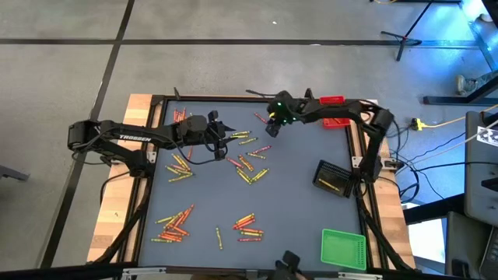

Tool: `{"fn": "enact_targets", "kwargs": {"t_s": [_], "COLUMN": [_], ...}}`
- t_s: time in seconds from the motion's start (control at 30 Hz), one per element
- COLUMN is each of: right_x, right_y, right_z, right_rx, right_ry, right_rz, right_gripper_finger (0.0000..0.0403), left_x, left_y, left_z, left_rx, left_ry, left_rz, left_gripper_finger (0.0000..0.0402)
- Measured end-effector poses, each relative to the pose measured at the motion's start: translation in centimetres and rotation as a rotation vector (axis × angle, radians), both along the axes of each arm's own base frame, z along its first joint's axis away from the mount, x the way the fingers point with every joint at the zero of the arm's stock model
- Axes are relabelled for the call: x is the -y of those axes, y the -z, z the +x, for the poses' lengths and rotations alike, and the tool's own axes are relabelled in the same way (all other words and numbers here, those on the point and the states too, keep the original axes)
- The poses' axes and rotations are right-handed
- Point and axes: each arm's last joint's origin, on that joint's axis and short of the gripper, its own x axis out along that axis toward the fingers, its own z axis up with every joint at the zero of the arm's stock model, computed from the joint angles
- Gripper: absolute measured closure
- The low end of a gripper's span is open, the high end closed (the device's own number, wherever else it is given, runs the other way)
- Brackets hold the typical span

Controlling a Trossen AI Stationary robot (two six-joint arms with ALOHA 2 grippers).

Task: Sort crayons
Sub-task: Put the red crayon into the green basket

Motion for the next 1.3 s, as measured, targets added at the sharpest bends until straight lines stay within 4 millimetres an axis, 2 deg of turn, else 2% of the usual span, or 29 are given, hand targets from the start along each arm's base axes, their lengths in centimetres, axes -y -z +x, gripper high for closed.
{"fn": "enact_targets", "kwargs": {"t_s": [0.37, 0.53, 0.7, 1.0, 1.17, 1.3], "right_x": [2.0, 2.1, 2.0, 2.0, 2.0, 1.6], "right_y": [0.7, 1.7, 1.8, 1.9, 1.8, 1.0], "right_z": [3.1, 3.2, 3.1, 3.0, 3.0, 2.7], "right_rx": [-0.090, -0.140, -0.166, -0.179, -0.183, -0.197], "right_ry": [0.007, 0.012, 0.018, 0.005, -0.004, -0.015], "right_rz": [0.044, 0.067, 0.059, 0.051, 0.042, 0.038], "right_gripper_finger": [0.0267, 0.0270, 0.0280, 0.0390, 0.0377, 0.0382], "left_x": [0.0, 0.0, 0.0, 0.0, 0.0, 0.0], "left_y": [0.0, 0.0, 0.0, 0.0, 0.0, 0.0], "left_z": [0.0, 0.0, 0.0, 0.0, 0.0, 0.0], "left_rx": [0.000, 0.000, 0.000, 0.000, 0.000, 0.000], "left_ry": [0.010, 0.009, 0.010, 0.010, 0.010, 0.009], "left_rz": [-0.004, -0.004, -0.003, -0.003, -0.004, -0.004], "left_gripper_finger": [0.0274, 0.0274, 0.0274, 0.0274, 0.0274, 0.0274]}}
